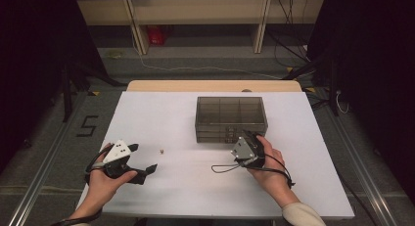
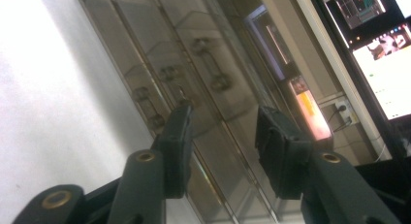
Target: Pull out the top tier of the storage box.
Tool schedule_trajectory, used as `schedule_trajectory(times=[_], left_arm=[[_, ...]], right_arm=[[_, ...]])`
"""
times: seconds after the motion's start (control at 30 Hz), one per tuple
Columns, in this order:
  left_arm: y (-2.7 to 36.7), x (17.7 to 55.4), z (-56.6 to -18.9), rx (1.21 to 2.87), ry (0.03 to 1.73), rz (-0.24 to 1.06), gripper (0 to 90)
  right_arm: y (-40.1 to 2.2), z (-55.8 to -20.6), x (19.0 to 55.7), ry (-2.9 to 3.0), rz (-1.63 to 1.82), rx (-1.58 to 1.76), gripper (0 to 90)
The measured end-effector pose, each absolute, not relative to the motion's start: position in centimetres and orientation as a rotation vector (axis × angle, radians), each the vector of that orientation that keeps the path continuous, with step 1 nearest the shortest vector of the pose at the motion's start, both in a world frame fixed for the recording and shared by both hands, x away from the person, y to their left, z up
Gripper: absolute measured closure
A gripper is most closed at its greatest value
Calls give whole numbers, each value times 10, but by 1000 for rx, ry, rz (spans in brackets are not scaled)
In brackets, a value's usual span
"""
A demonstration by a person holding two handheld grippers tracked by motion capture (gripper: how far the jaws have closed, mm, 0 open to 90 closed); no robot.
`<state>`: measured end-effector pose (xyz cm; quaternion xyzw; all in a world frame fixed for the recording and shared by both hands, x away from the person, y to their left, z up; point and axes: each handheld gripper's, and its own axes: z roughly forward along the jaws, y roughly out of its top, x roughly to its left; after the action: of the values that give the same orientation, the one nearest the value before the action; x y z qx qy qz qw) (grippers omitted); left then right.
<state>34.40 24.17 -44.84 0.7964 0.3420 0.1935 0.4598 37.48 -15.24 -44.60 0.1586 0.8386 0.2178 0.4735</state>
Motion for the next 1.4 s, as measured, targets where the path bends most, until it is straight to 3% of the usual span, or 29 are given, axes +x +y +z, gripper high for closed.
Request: schedule_trajectory(times=[0.5,1.4], left_arm=[[242,344,-449,1958,838,471,0],[242,344,-449,1961,839,480,0]], right_arm=[[-123,-458,385,1985,296,205,684],[-112,-463,389,1920,155,114,787]])
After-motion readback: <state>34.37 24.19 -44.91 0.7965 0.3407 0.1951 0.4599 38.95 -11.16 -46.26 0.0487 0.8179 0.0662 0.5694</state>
